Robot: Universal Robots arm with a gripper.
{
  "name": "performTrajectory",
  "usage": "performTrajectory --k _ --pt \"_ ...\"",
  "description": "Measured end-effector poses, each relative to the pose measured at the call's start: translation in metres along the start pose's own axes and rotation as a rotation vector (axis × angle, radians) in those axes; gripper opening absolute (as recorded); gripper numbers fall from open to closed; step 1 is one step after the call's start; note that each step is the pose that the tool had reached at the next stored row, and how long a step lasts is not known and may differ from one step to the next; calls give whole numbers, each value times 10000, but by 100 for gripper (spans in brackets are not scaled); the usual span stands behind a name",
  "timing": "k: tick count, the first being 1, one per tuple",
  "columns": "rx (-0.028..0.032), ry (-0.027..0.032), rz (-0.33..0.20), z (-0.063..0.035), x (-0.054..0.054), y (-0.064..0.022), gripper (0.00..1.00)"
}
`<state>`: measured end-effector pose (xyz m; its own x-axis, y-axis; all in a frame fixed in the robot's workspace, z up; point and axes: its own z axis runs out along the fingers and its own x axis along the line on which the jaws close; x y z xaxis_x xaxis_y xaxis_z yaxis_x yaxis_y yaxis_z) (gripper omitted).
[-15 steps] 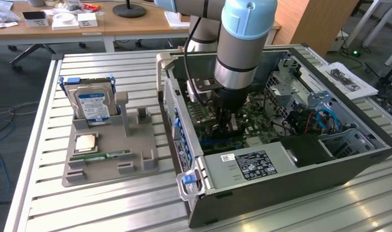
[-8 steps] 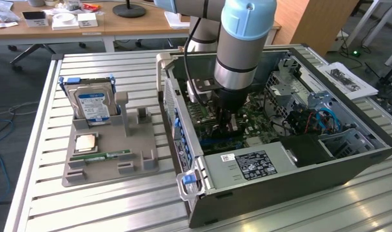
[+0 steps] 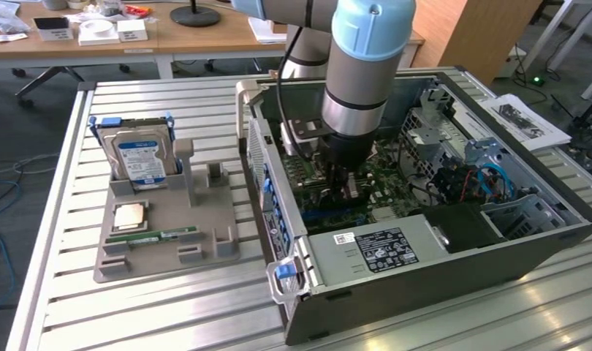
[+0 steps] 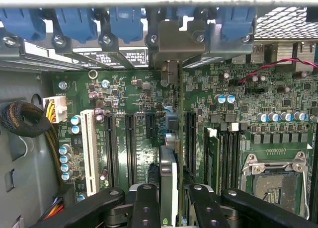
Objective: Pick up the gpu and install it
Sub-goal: 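Insert the gpu into the slot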
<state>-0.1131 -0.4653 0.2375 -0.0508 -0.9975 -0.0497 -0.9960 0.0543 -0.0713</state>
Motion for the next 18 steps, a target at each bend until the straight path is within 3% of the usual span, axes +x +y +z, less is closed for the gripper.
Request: performTrajectory --k 7,18 --pt "41 -1 -51 29 3 6 27" --pt "38 -7 -72 36 2 11 27"
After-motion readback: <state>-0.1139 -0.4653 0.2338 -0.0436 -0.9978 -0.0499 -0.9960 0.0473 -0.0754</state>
